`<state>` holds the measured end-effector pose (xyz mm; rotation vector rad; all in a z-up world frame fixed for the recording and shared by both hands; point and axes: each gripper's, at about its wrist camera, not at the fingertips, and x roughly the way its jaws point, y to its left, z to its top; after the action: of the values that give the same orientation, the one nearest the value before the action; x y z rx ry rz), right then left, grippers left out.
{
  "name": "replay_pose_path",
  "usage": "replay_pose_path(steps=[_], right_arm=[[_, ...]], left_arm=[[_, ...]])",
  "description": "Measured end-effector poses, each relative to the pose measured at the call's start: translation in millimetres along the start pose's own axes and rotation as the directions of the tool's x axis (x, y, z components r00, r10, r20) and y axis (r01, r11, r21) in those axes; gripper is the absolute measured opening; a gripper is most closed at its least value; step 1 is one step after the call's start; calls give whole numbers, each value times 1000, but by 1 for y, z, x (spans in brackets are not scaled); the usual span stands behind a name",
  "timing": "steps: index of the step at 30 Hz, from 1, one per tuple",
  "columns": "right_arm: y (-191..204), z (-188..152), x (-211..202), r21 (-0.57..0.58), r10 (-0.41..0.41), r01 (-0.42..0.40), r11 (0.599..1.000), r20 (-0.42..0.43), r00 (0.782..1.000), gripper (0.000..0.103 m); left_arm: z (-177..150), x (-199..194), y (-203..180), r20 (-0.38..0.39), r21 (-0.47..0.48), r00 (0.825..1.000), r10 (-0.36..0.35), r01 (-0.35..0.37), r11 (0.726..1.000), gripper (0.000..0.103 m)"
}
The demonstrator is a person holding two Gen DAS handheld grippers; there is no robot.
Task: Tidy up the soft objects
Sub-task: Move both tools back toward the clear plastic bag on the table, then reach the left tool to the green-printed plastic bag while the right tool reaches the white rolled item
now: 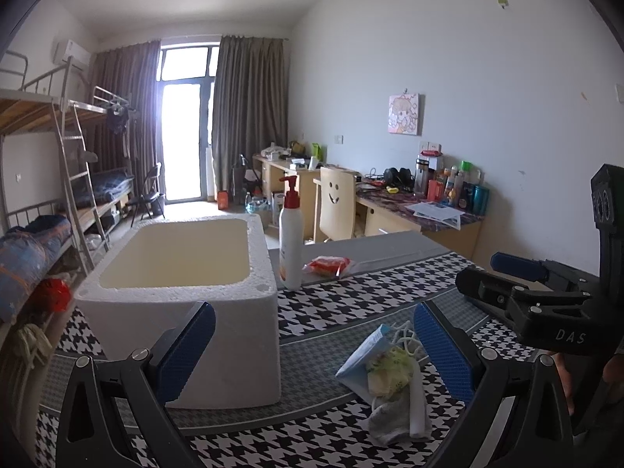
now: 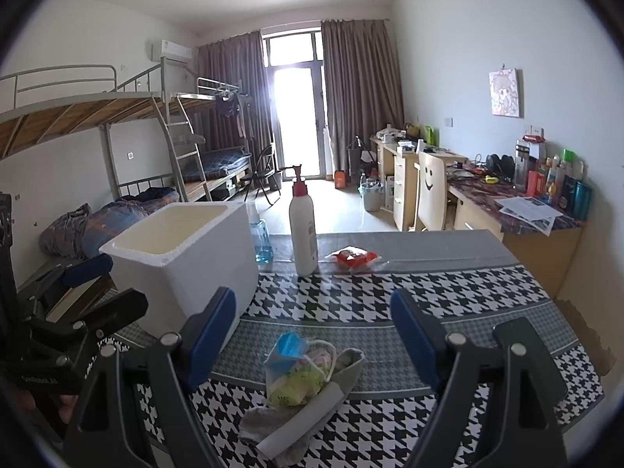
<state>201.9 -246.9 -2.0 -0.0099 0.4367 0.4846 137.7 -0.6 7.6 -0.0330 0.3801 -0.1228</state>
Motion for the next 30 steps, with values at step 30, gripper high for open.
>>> replay_pose_path(steps=[30], right_arm=[[-28,-36,10,24,-50,53,998,-95,994,85]], left_arm=[[-31,33,-19,-97,16,992,-84,86,996,102]])
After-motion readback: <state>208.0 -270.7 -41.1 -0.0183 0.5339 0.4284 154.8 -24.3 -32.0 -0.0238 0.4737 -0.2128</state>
